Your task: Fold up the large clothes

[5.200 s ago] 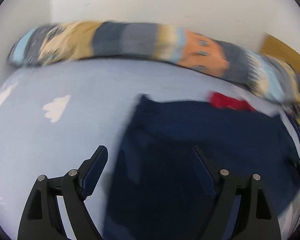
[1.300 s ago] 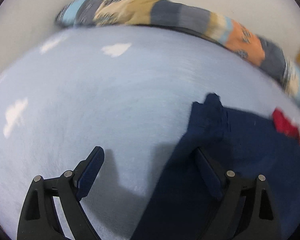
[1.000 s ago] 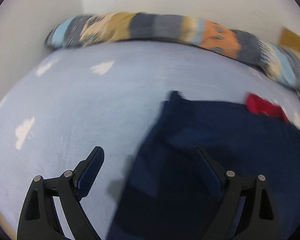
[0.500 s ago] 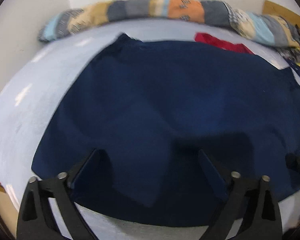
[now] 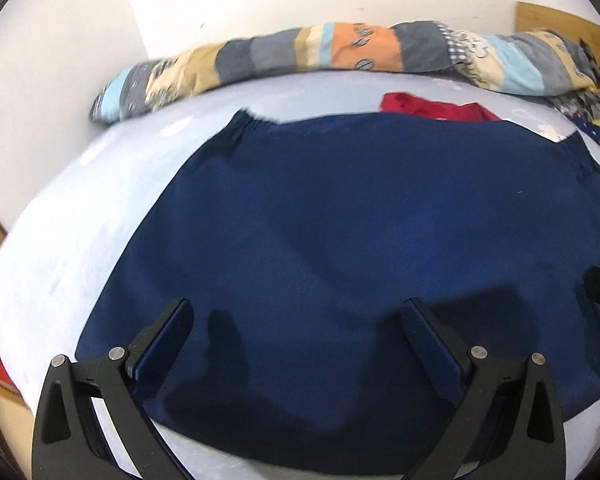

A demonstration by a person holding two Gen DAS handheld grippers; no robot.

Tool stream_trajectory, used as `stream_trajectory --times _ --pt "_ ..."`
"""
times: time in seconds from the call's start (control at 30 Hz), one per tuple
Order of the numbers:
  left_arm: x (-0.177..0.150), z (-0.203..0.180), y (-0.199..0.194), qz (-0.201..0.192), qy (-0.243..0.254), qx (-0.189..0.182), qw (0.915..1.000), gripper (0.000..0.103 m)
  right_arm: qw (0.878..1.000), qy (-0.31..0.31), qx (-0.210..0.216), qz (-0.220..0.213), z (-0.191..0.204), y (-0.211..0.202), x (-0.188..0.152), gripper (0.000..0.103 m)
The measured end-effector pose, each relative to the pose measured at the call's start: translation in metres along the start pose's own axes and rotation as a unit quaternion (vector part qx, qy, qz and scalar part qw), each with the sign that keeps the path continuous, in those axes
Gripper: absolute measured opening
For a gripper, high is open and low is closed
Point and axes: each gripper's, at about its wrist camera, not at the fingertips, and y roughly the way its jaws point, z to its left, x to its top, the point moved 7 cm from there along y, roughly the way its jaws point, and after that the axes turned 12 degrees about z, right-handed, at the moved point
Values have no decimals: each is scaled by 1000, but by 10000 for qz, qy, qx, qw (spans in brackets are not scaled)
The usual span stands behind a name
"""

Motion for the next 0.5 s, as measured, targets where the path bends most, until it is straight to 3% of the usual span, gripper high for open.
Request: stream_trajectory --times 0.1,0.23,0.37,0.5 --pt "3 -14 2 19 148 -79 9999 103 9997 180 79 149 -3 12 2 71" --pt "2 -20 5 -45 301 90 9995 103 9989 239 71 390 -4 32 -2 74" --pt "3 -21 6 -57 313 138 9994 103 9985 279 196 432 -2 36 -6 89" --pt "2 -20 7 -41 274 92 9996 103 9988 213 133 410 2 39 -10 93"
